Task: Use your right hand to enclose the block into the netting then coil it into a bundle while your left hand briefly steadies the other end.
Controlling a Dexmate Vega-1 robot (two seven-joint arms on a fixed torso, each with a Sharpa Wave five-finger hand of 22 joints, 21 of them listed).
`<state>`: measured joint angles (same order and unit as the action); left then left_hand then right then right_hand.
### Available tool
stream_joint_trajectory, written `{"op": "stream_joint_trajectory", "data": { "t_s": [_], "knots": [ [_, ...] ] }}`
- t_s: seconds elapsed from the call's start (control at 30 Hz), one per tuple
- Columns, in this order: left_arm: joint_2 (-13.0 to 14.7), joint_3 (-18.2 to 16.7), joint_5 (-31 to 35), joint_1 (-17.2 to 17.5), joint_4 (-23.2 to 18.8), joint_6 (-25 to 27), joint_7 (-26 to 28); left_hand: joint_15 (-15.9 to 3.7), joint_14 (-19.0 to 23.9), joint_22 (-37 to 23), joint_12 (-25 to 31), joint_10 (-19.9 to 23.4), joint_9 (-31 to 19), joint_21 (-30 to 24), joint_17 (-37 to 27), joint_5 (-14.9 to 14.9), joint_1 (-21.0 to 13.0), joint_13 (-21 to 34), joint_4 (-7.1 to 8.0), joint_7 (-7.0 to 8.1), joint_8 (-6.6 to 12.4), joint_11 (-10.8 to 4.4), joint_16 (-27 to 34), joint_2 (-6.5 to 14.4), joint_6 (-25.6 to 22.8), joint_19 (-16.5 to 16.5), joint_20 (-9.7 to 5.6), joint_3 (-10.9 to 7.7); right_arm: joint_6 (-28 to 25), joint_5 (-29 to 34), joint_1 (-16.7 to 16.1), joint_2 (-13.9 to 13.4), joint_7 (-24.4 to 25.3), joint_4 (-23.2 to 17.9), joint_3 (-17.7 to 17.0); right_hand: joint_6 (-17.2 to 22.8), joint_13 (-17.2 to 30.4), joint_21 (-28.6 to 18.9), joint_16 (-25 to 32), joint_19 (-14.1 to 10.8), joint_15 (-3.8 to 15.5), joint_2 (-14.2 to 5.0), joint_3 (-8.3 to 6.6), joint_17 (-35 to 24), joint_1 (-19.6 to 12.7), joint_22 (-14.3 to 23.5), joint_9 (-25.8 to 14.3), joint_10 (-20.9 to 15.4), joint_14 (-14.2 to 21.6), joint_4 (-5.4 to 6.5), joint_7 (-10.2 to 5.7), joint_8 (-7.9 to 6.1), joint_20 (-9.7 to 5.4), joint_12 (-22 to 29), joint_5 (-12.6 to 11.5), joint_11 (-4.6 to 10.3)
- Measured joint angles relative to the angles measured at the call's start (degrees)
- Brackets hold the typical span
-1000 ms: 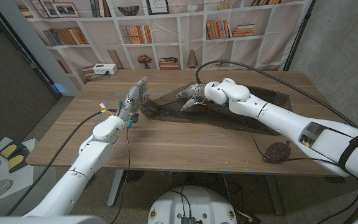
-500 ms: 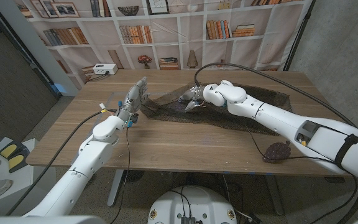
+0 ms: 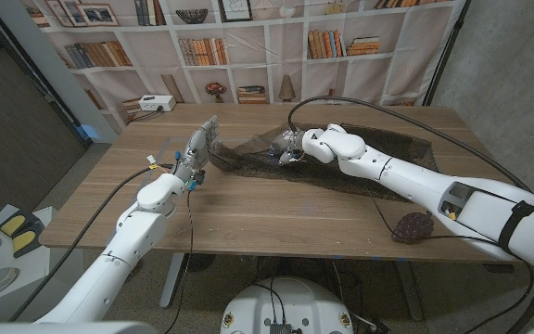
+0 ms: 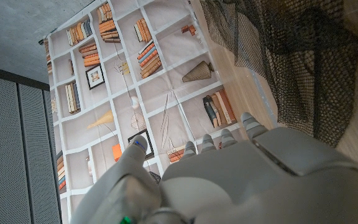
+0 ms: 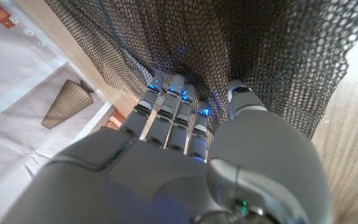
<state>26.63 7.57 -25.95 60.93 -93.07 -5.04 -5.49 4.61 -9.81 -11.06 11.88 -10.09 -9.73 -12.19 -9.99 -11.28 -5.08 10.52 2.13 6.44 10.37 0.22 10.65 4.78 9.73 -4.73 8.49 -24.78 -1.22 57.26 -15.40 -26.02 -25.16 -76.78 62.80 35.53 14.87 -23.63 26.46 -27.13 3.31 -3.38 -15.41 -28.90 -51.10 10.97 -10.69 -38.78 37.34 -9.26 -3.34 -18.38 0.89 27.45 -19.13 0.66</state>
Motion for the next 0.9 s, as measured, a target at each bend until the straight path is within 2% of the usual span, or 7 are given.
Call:
{"op": "stream_joint_trajectory", "data": {
  "t_s": [0.07, 0.13, 0.2, 0.33, 0.6, 0.77, 0.9],
  "knots": [
    [0.0, 0.0, -0.1, 0.0, 0.1, 0.0, -0.1, 0.00, 0.0, 0.0, 0.0, 0.0, 0.0, 0.0, 0.0, 0.0, 0.0, 0.0, 0.00, 0.00, 0.00, 0.00, 0.0, 0.0, 0.0, 0.0, 0.00, 0.00, 0.0, 0.2, -0.2, -0.2, 0.7, -0.1, 0.0, 6.6, 0.9, -0.5, 3.5, -1.1, 0.34, -1.04, -0.02, -2.7, -2.5, 0.1, -0.2, -4.4, 2.9, -0.02, -0.02, -1.66, -0.48, 2.6, 0.1, -0.15],
    [0.0, 0.0, -0.1, 0.0, 0.1, 0.0, -0.1, 0.00, 0.0, 0.0, 0.0, 0.0, 0.0, 0.0, 0.0, 0.0, 0.0, 0.0, 0.00, 0.00, 0.00, 0.00, 0.0, 0.0, 0.0, 0.0, 0.00, 0.00, 0.0, 0.3, -0.5, -0.4, 1.4, -0.2, 0.0, 12.9, 2.2, -1.0, 6.5, -1.7, 0.83, -2.96, 0.01, -5.1, -4.9, 0.4, -1.3, -8.3, 4.9, 0.01, 0.26, -3.72, -0.89, 5.5, 0.8, -0.02],
    [0.0, 0.0, -0.2, 0.0, 0.2, 0.0, -0.2, 0.00, 0.0, 0.0, 0.0, 0.0, 0.0, 0.0, 0.0, 0.0, 0.0, 0.0, 0.00, 0.00, 0.00, 0.00, 0.0, 0.0, 0.0, 0.0, 0.00, 0.00, 0.1, 0.3, -1.0, -0.8, 2.9, -0.3, -0.2, 16.0, 3.5, -1.0, 8.0, -1.9, 1.20, -4.34, 0.17, -6.3, -6.3, 0.4, -1.6, -10.4, 6.1, 0.16, 1.30, -4.83, -1.17, 7.6, 1.4, 0.28],
    [0.0, 0.0, -0.4, -0.1, 0.4, 0.0, -0.2, 0.00, 0.0, 0.0, 0.0, 0.0, 0.0, 0.0, 0.0, 0.0, 0.0, 0.0, 0.00, 0.00, 0.00, 0.00, 0.0, 0.0, 0.0, 0.0, 0.00, 0.00, 0.2, 0.2, -1.7, -1.3, 5.1, -0.8, -0.8, 17.1, 4.6, -1.4, 8.5, -1.9, 1.52, -5.10, 0.09, -6.8, -7.3, 0.4, -2.3, -11.4, 6.6, 0.87, 2.42, -6.03, -1.82, 8.9, 1.8, 0.48],
    [0.0, 0.0, -0.5, -0.4, 0.7, 0.1, -0.4, 0.00, 0.0, 0.0, 0.0, 0.0, 0.0, 0.0, 0.0, 0.0, 0.0, 0.0, 0.00, 0.00, 0.00, 0.00, 0.0, 0.0, 0.0, 0.0, 0.00, 0.00, 0.4, -2.0, -4.5, -2.7, 12.1, -2.0, -3.5, 17.1, 5.7, -1.4, 8.5, -1.9, 1.52, -6.19, 0.14, -7.1, -7.8, 0.6, -2.5, -10.9, 6.6, 1.44, 2.42, -6.14, -2.43, 9.9, 2.3, 0.93],
    [-0.1, 0.0, -0.5, -0.6, 0.8, 0.4, -0.5, 0.00, 0.0, 0.0, 0.0, 0.0, 0.0, 0.0, 0.0, 0.0, 0.0, 0.0, 0.00, 0.00, 0.00, 0.00, 0.0, 0.0, 0.0, 0.0, 0.00, 0.00, 0.1, -6.0, -7.0, -3.0, 16.7, -2.6, -7.3, 17.1, 6.3, -1.6, 8.3, -1.6, 1.51, -6.42, 0.15, -7.1, -7.6, 0.6, -3.5, -11.1, 6.6, 1.91, 2.42, -6.14, -2.74, 10.3, 2.5, 1.24],
    [-0.1, 0.1, -0.5, -0.7, 0.9, 0.5, -0.6, 0.00, 0.0, 0.0, 0.0, 0.0, 0.0, 0.0, 0.0, 0.0, 0.0, 0.0, 0.00, 0.00, 0.00, 0.00, 0.0, 0.0, 0.0, 0.0, 0.00, 0.00, -0.5, -11.5, -9.8, -2.7, 20.2, -3.2, -11.9, 17.1, 6.8, -1.8, 7.9, -1.6, 1.51, -6.49, -0.08, -7.3, -7.5, 0.6, -3.8, -10.8, 6.6, 2.15, 2.41, -6.14, -2.73, 10.7, 2.8, 1.52]
  ]
}}
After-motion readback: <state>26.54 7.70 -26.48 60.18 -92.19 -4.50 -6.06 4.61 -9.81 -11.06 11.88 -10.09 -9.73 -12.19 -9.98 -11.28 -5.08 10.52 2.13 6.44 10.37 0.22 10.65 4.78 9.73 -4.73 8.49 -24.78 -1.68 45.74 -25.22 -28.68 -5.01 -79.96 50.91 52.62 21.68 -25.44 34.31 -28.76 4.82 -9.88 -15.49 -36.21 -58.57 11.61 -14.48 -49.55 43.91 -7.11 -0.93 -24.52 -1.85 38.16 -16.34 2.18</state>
